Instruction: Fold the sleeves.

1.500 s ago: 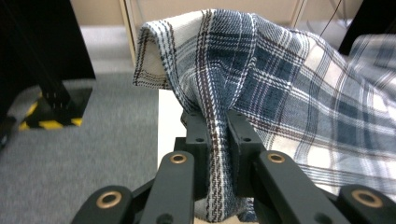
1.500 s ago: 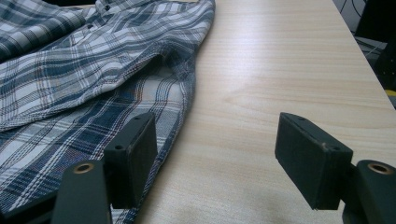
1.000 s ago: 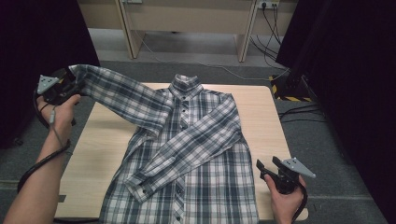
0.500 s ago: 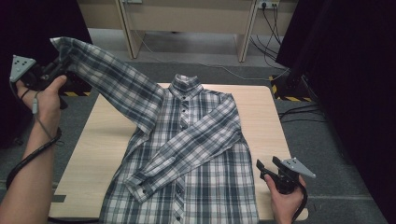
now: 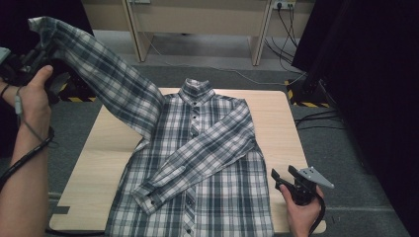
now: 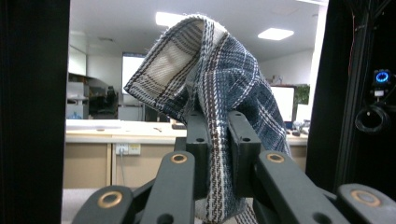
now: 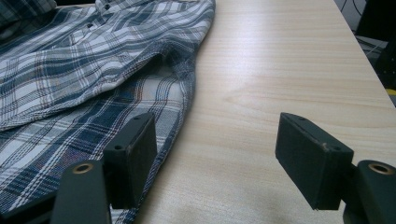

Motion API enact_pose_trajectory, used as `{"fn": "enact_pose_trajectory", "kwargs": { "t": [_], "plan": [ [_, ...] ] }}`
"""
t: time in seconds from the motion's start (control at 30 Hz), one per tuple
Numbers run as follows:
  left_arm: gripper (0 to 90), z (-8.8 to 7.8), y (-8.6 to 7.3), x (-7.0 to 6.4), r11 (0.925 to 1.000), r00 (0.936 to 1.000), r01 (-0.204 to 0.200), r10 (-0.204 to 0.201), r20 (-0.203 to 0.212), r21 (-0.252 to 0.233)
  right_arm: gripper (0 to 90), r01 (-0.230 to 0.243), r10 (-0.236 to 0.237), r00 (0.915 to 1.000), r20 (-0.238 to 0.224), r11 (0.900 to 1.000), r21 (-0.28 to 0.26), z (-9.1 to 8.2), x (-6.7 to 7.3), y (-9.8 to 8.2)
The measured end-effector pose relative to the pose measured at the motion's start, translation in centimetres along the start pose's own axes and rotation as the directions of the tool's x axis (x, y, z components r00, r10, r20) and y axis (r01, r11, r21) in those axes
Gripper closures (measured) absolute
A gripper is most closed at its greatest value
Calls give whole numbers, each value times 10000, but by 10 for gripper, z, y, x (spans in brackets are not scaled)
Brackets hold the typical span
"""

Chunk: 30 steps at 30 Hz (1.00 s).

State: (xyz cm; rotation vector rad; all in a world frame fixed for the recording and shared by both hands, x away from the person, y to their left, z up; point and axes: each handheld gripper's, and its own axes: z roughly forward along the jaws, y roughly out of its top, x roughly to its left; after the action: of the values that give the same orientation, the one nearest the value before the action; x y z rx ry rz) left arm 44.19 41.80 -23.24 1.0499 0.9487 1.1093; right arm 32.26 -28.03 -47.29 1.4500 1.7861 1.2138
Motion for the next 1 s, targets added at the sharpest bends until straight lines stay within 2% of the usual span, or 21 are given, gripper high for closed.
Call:
{"fn": "enact_pose_trajectory", "kwargs": {
  "t": [0.23, 0.37, 0.57, 0.8, 1.0],
  "plan": [
    [809, -6, 16, 0, 9991, 10000, -36, 34, -42, -432, 302, 5, -5, 10000, 19, 10000, 20, 0, 0, 0],
    [809, -7, 21, -1, 9986, 9999, -154, 155, 12, -515, 302, 12, -12, 10000, 26, 10000, 29, 0, 0, 0],
    [809, -8, 18, -12, 9985, 9982, -421, 436, 422, -358, 302, -2, 2, 10000, 25, 10000, 20, 0, 1, 0],
    [808, -14, 10, -37, 9967, 9896, -772, 798, 1194, -255, 302, -1, 1, 10000, 30, 10000, 16, 0, 1, 0],
    [808, -21, 3, -65, 9948, 9729, -1018, 1017, 2075, -100, 302, 11, -11, 10000, 29, 10000, 31, 0, 1, 0]
  ]
}}
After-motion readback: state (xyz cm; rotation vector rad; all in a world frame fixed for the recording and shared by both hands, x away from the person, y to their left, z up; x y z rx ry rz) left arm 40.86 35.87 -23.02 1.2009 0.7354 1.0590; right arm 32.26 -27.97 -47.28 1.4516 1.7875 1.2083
